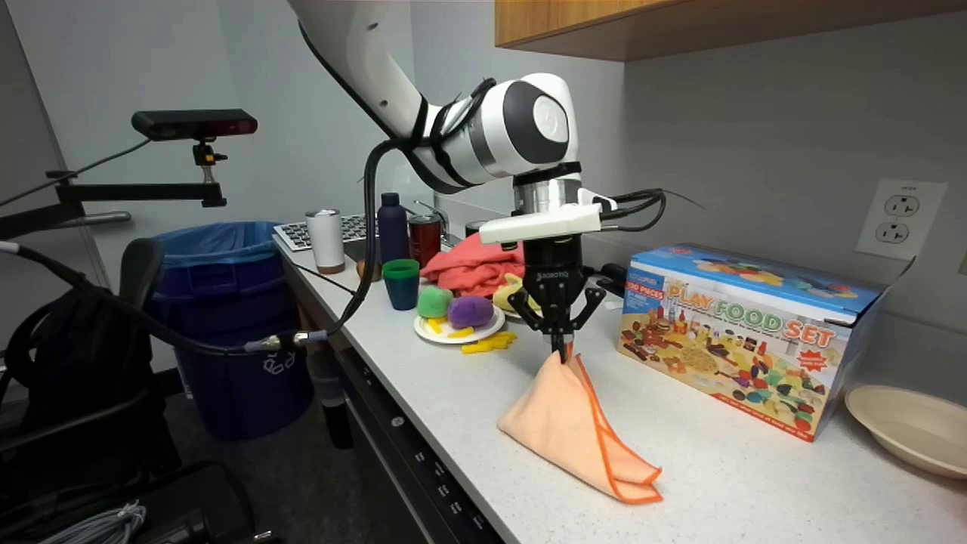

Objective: Unfold the peach towel on the countertop.

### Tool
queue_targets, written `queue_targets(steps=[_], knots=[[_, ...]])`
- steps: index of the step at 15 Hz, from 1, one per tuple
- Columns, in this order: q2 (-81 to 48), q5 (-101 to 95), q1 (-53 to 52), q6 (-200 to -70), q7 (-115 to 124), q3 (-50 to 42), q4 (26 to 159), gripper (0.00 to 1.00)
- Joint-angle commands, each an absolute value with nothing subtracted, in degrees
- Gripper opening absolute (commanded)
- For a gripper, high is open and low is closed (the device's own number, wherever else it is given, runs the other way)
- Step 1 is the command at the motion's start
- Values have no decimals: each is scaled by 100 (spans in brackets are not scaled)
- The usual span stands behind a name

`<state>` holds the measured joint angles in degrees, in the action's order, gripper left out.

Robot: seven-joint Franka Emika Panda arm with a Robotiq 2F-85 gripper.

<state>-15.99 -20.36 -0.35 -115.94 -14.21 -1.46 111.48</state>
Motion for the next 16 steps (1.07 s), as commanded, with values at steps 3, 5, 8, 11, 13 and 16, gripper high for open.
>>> queue_targets(steps=[3,5,8,11,13,16], knots=[[-785,-2048,133,-11074,-1399,-263,12006,0],[-682,-1874,224,-10880,-1465,-284,12181,0],[-593,-1651,319,-10599,-1417,-310,12392,0],[-661,-1431,389,-10207,-1381,-341,12432,0],[-704,-1294,424,-10029,-1337,-371,12425,29],[-666,-1279,431,-9936,-1204,-389,12412,51]])
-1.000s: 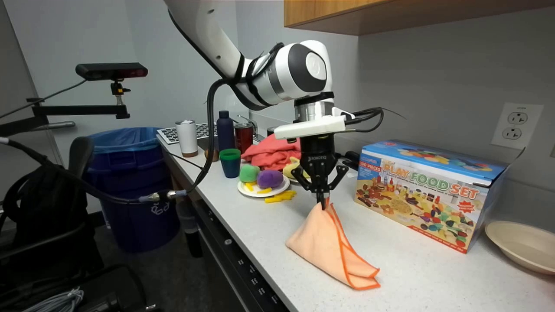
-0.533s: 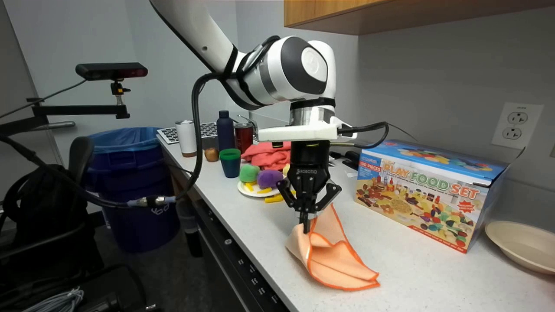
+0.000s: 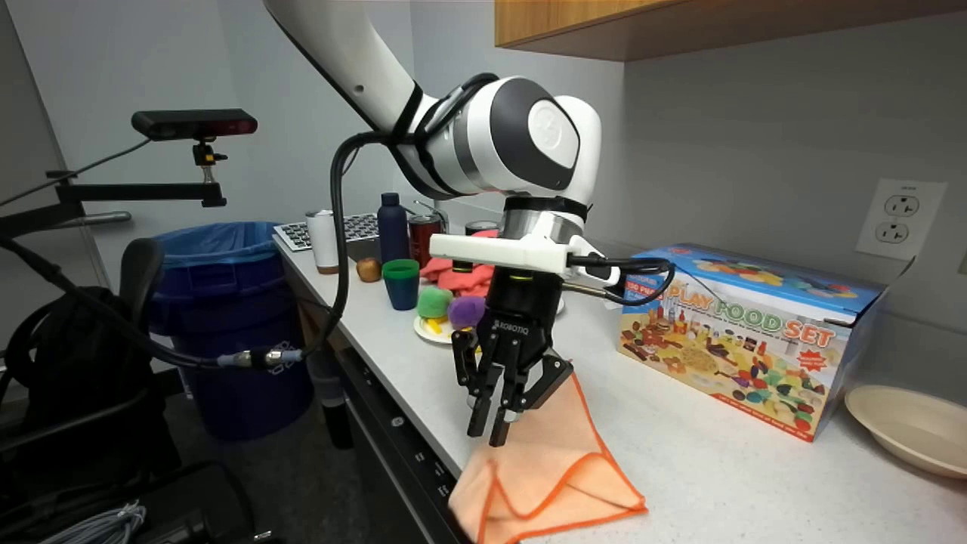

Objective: Unfold the peach towel on the countertop.

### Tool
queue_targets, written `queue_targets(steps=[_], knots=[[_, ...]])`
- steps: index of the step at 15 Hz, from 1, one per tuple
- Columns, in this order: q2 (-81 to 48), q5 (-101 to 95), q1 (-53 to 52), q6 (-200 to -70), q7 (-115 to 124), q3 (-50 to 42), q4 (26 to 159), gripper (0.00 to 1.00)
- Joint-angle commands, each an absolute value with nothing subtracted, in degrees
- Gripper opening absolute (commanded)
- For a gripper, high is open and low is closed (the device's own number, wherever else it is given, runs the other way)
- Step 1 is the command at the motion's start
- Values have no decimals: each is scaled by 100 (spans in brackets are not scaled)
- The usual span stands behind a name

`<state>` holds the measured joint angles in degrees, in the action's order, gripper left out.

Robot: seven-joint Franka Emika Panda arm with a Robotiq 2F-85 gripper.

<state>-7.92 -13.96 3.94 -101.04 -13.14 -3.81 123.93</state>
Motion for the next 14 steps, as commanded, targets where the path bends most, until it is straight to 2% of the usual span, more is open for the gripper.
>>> queue_targets(steps=[1,6,8,14], knots=[[-639,-1320,420,-9982,-1139,-386,12419,59],[-573,-1264,435,-10682,-1191,-363,12373,96],[-610,-1122,498,-11278,-1252,-405,12356,100],[-943,-85,722,-12666,-1262,-503,12401,100]])
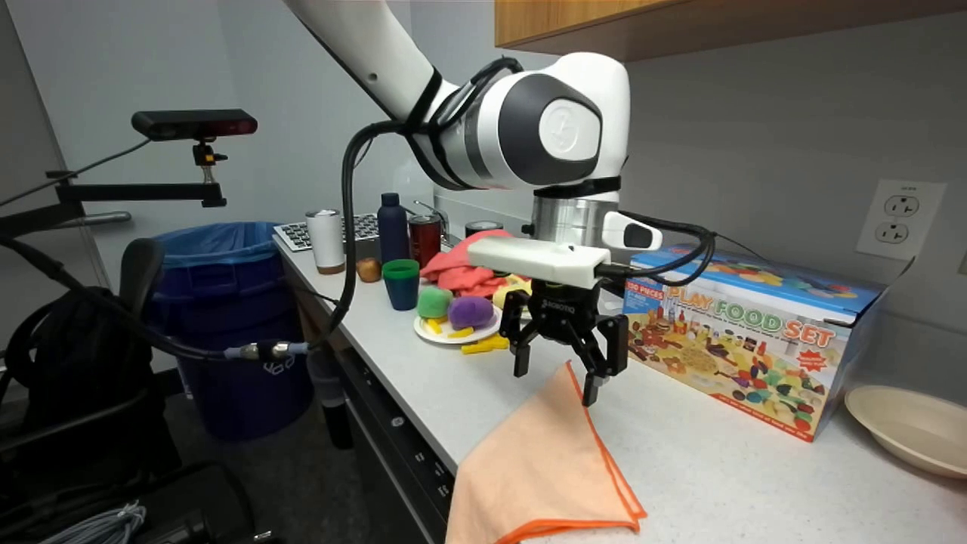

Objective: Unfold the peach towel on the countertop.

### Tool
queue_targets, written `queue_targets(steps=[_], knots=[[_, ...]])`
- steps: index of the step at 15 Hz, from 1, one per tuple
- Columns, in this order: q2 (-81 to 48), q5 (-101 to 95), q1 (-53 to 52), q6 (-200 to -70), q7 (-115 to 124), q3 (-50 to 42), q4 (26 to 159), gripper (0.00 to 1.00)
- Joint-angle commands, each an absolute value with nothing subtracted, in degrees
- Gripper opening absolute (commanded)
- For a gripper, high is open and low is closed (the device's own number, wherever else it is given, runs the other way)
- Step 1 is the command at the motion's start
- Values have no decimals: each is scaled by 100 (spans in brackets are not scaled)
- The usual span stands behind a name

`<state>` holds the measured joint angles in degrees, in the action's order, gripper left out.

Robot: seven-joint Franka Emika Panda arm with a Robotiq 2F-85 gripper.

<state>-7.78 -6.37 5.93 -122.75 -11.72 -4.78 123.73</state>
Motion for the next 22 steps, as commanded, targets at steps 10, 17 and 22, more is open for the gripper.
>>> queue_targets(steps=[10,17,22], knots=[[-1508,1481,1026,-13404,-1334,-428,12698,100],[-1837,2005,1171,-13362,-1528,-385,12301,100],[-2262,1442,1076,-12973,-1440,-423,11519,100]])
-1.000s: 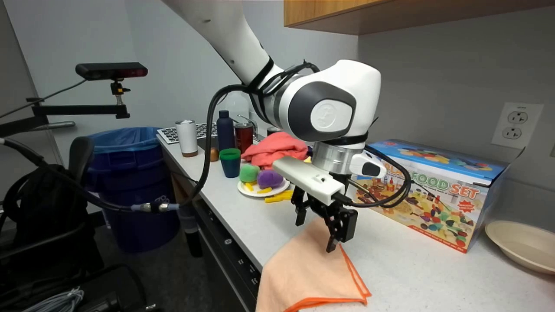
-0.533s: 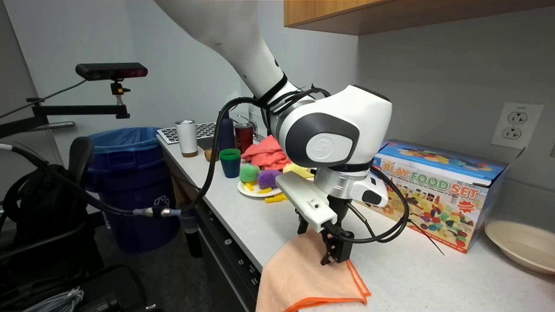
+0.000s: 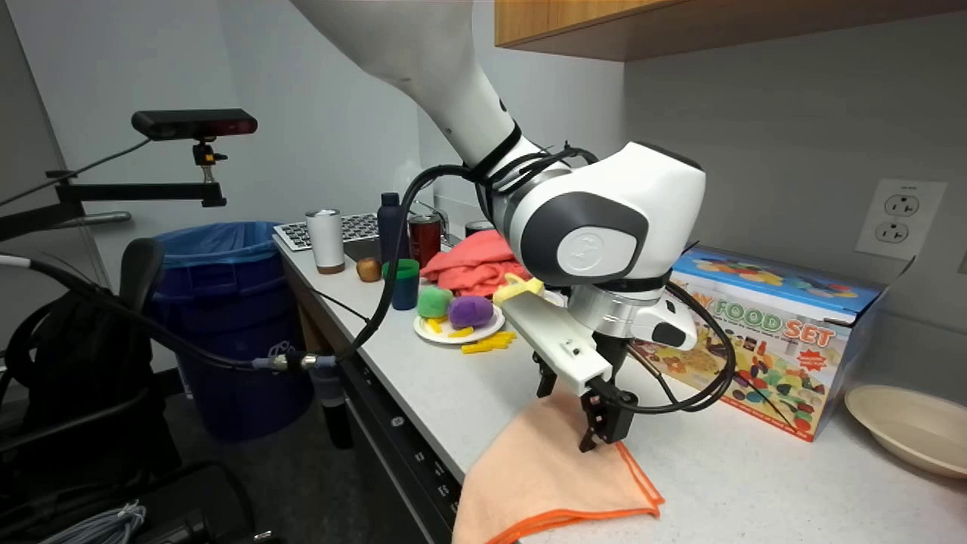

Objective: Unfold the peach towel on the countertop.

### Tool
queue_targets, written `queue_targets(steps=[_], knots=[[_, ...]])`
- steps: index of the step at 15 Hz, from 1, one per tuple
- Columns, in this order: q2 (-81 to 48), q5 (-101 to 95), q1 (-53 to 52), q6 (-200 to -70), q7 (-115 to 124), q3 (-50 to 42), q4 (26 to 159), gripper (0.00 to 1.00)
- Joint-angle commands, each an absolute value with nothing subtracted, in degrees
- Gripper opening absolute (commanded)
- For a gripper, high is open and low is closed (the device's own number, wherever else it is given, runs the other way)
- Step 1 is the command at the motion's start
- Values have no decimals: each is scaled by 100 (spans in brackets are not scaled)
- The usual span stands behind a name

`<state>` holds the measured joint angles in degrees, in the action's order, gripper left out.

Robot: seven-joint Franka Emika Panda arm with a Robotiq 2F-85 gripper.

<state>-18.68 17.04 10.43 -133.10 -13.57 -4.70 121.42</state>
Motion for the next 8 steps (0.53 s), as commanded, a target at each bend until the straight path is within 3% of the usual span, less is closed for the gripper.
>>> queue_targets(steps=[1,8], knots=[[-2375,1361,1078,-12861,-1441,-408,11328,100],[-3092,954,1092,-11925,-1487,-274,10122,100]])
